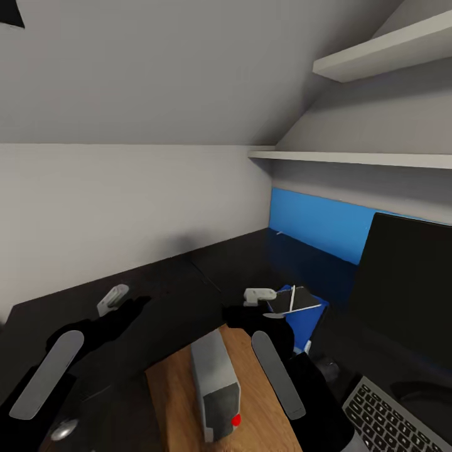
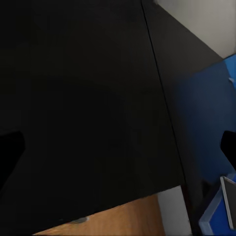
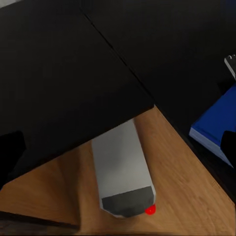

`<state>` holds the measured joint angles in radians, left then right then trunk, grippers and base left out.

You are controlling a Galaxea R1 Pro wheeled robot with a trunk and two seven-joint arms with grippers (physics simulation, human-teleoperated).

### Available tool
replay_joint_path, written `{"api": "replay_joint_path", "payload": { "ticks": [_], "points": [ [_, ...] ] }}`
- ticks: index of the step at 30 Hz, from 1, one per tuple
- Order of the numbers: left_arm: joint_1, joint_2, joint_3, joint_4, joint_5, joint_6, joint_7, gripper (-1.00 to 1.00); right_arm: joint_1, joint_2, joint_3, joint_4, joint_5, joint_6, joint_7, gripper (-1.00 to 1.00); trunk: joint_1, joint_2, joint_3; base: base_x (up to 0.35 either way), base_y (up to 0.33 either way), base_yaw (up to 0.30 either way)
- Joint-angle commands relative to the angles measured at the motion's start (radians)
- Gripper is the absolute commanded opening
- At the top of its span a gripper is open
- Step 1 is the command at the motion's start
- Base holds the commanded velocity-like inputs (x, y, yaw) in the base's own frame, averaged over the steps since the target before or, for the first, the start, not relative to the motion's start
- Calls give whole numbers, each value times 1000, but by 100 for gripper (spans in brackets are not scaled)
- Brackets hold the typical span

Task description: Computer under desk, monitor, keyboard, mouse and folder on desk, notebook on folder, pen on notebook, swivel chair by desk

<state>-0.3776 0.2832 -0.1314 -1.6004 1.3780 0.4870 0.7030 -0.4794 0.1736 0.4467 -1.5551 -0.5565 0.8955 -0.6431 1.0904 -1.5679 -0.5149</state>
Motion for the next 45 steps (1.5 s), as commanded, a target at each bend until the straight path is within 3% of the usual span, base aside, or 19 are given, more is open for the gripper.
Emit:
{"api": "replay_joint_path", "payload": {
  "ticks": [1,6,16,19,25,28,30,32,38,39,45],
  "points": [
    [-1,1,-2,-1,7,0,9,100,-1,0,1,-2,-10,2,-10,100,0,-1,-1,-240,-208,280],
    [-1,1,-4,-1,3,0,10,100,0,0,5,-3,-10,3,-10,100,0,-1,-1,-245,-221,280],
    [20,-2,-12,-6,-45,-16,-1,100,2,0,30,-3,-11,12,-10,100,0,-1,-1,-261,-227,280],
    [37,-1,-52,-7,-49,-58,-2,100,2,-1,30,-4,-11,44,-8,100,0,-1,-1,-301,-178,280],
    [100,8,-79,-7,-57,-118,-3,100,1,-13,27,-21,-15,62,-8,100,0,-1,-1,-310,-163,280],
    [119,3,-84,-7,-101,-129,-3,100,1,-28,28,-27,-17,66,-7,100,0,-1,-1,-313,-158,280],
    [131,-3,-95,-7,-147,-140,-5,100,1,-33,29,-28,-18,67,-7,100,0,-1,-1,-302,-131,280],
    [157,-5,-110,-7,-166,-179,-7,100,1,-35,29,-33,-17,67,-7,100,0,-1,-1,-206,-75,280],
    [235,-5,-128,-7,-183,-280,-5,100,2,-37,25,-55,-16,68,-7,100,0,-1,-1,-62,-23,280],
    [275,-4,-122,-8,-185,-294,-8,100,0,-46,18,-58,-18,68,-7,100,0,-1,-1,-7,-3,270],
    [291,-8,-123,-8,-186,-301,-9,100,-1,-60,27,-58,-19,68,-8,100,0,-1,-4,-3,-1,268]
  ]
}}
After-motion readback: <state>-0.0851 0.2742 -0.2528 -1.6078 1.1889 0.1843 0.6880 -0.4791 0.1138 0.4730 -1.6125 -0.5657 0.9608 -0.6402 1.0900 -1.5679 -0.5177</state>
